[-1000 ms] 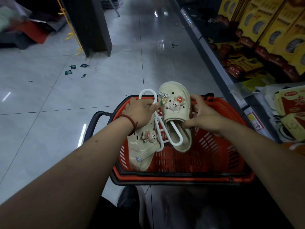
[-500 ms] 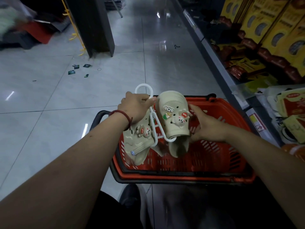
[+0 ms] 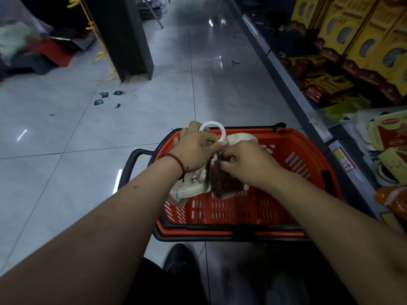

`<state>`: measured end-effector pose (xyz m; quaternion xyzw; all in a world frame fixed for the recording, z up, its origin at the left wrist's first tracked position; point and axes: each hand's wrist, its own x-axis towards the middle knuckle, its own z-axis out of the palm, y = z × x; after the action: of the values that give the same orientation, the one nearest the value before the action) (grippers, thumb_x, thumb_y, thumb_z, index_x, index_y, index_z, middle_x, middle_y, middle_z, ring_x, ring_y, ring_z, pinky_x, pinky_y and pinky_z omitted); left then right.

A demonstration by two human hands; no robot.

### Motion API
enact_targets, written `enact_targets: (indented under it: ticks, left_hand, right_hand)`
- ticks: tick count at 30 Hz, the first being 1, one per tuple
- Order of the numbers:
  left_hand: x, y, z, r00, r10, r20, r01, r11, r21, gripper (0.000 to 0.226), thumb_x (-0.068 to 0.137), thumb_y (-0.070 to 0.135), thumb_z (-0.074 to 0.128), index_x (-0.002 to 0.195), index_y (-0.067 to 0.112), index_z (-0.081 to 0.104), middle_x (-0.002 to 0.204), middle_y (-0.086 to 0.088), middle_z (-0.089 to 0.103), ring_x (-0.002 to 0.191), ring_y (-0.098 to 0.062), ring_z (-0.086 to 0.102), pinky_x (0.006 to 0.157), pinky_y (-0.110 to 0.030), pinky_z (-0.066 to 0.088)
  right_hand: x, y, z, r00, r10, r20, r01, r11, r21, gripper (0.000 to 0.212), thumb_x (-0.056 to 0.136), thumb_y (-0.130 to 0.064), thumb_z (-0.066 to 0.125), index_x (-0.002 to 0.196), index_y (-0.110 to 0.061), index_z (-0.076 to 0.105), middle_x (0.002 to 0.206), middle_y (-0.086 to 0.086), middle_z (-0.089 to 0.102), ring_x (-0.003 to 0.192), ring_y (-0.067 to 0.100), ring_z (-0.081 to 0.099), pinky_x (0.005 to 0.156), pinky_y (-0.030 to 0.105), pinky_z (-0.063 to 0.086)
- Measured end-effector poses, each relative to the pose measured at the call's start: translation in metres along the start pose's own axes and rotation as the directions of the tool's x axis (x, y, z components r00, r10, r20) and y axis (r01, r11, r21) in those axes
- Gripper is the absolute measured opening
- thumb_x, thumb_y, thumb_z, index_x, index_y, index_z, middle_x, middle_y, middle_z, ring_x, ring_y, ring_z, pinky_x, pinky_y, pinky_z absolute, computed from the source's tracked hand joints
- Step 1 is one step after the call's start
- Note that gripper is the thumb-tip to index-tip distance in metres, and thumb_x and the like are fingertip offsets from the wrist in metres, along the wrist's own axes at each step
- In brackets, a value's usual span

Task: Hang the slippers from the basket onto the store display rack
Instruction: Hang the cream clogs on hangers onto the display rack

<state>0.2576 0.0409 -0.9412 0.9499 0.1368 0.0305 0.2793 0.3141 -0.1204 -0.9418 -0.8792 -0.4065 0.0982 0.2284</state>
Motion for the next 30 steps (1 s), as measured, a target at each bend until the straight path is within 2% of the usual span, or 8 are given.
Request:
enact_targets:
  ticks: [3, 7, 9, 14, 17, 21, 25, 30]
  left_hand:
    - [-0.003, 0.001, -0.006, 0.997, 0.072, 0.03, -0.07, 0.996, -0.056, 0.021, 0.092, 0.053, 0.06, 0.072, 0.047, 0.061, 0.116, 0.001, 0.05, 0.113, -0.022, 0.05, 0.102, -0.041, 0.043]
    - [-0.015, 0.01, -0.021, 0.99, 0.135, 0.026, -0.134, 0.99, -0.04, 0.017, 0.093, 0.044, 0.064, 0.084, 0.032, 0.072, 0.116, -0.001, 0.05, 0.106, -0.019, 0.056, 0.097, -0.032, 0.045]
    - [-0.024, 0.015, -0.028, 0.988, 0.151, 0.006, -0.151, 0.987, -0.049, 0.018, 0.092, 0.047, 0.063, 0.076, 0.039, 0.066, 0.117, -0.002, 0.051, 0.107, -0.017, 0.055, 0.096, -0.03, 0.044]
    - [-0.048, 0.035, -0.032, 0.975, 0.127, -0.185, -0.149, 0.983, -0.109, 0.019, 0.086, 0.043, 0.073, 0.1, 0.03, 0.073, 0.127, -0.004, 0.051, 0.117, -0.012, 0.05, 0.106, -0.03, 0.042]
    - [-0.072, 0.048, -0.028, 0.957, 0.095, -0.275, -0.112, 0.993, -0.047, 0.035, 0.081, 0.042, 0.077, 0.115, 0.043, 0.068, 0.139, -0.002, 0.043, 0.127, -0.019, 0.043, 0.112, -0.042, 0.038]
    - [-0.102, 0.089, -0.027, 0.886, 0.205, -0.417, -0.126, 0.97, 0.21, 0.023, 0.084, 0.041, 0.074, 0.107, 0.039, 0.072, 0.113, 0.003, 0.05, 0.105, -0.021, 0.047, 0.093, -0.038, 0.04]
    - [-0.116, 0.147, -0.022, 0.889, 0.265, -0.372, -0.264, 0.963, 0.055, 0.022, 0.087, 0.028, 0.073, 0.108, 0.022, 0.071, 0.091, 0.007, 0.063, 0.082, -0.01, 0.057, 0.082, -0.035, 0.053]
    - [-0.12, 0.22, -0.014, 0.881, 0.325, -0.344, -0.37, 0.926, -0.075, 0.016, 0.086, 0.026, 0.076, 0.098, 0.021, 0.066, 0.093, 0.005, 0.068, 0.078, -0.008, 0.066, 0.077, -0.032, 0.06]
  right_hand:
    - [0.003, -0.005, 0.002, 0.997, 0.063, 0.043, -0.063, 0.998, 0.004, 0.025, 0.092, -0.026, 0.061, 0.07, -0.014, 0.066, 0.072, 0.004, 0.066, 0.071, 0.023, 0.065, 0.064, 0.034, 0.053]
    - [0.0, -0.016, -0.001, 0.984, 0.116, 0.132, -0.129, 0.988, 0.09, 0.037, 0.096, -0.036, 0.062, 0.063, -0.022, 0.057, 0.04, -0.002, 0.056, 0.037, 0.015, 0.06, 0.051, 0.031, 0.053]
    - [-0.009, -0.023, -0.005, 0.987, 0.093, 0.128, -0.109, 0.986, 0.123, 0.033, 0.099, -0.032, 0.059, 0.068, -0.02, 0.057, 0.044, 0.0, 0.057, 0.031, 0.01, 0.056, 0.048, 0.03, 0.049]
    - [-0.035, -0.027, -0.024, 0.991, 0.103, -0.089, -0.082, 0.973, 0.215, 0.032, 0.098, -0.03, 0.058, 0.067, -0.021, 0.056, 0.057, 0.001, 0.061, 0.052, 0.025, 0.063, 0.057, 0.037, 0.055]
    - [-0.056, -0.02, -0.049, 0.965, 0.236, -0.113, -0.161, 0.876, 0.455, 0.031, 0.098, -0.025, 0.059, 0.074, -0.007, 0.066, 0.06, 0.009, 0.07, 0.043, 0.025, 0.064, 0.039, 0.024, 0.042]
    - [-0.096, -0.011, -0.085, 0.927, 0.354, -0.122, -0.205, 0.752, 0.627, 0.033, 0.099, -0.02, 0.06, 0.075, 0.001, 0.068, 0.06, 0.013, 0.069, 0.039, 0.026, 0.06, 0.034, 0.022, 0.036]
    - [-0.136, -0.003, -0.126, 0.893, 0.406, -0.194, -0.206, 0.752, 0.627, 0.035, 0.099, -0.021, 0.061, 0.079, 0.007, 0.07, 0.058, 0.015, 0.068, 0.041, 0.029, 0.06, 0.035, 0.023, 0.038]
    - [-0.191, 0.007, -0.18, 0.842, 0.456, -0.288, -0.21, 0.769, 0.603, 0.033, 0.099, -0.021, 0.061, 0.081, 0.006, 0.071, 0.059, 0.015, 0.069, 0.046, 0.033, 0.061, 0.035, 0.025, 0.04]
